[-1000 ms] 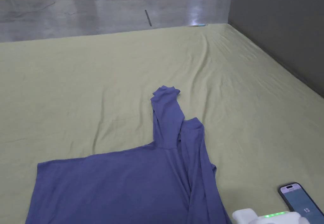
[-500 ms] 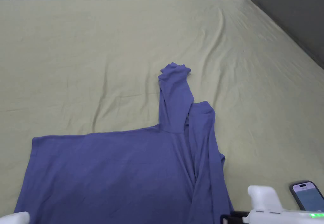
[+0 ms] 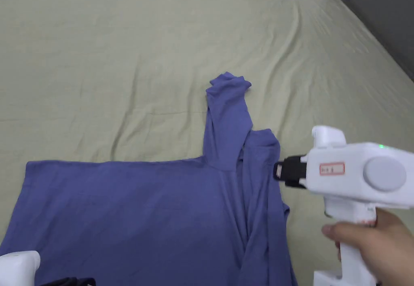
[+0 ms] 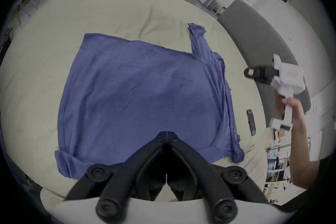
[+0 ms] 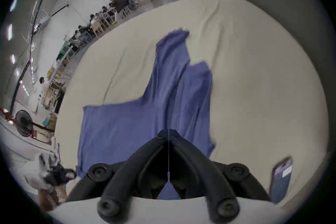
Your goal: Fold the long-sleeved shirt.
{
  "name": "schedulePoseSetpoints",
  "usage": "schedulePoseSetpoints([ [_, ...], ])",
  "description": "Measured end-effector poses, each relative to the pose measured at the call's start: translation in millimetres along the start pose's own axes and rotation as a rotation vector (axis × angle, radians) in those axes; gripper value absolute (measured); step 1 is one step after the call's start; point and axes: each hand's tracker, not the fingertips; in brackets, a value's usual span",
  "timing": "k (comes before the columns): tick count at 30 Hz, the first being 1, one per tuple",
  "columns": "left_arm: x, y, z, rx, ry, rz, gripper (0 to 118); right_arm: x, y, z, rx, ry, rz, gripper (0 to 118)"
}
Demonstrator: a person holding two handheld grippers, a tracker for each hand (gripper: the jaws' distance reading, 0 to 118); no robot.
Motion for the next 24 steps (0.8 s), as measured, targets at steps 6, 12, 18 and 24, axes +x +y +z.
schedulePoseSetpoints([
  [6, -6.4, -4.3, 4.7, -0.012, 0.047, 0.021, 0, 26.0, 63.8, -86.8, -0.114, -0.173, -0.003, 110],
  [12, -3.9, -11.1, 11.6, -0.016, 0.045, 0.030, 0, 65.5, 88.1, -148.1, -0.320, -0.286, -0.145, 88],
  [18, -10.2, -7.6, 12.1, -0.019, 0.057, 0.026, 0, 30.9, 74.1, -136.0, -0.248, -0.277, 0.033, 3],
  [24, -7.2, -0.3, 17.2, 0.001, 0.050, 0.017, 0, 6.8, 67.0, -64.5, -0.151, -0.168, 0.076, 3],
])
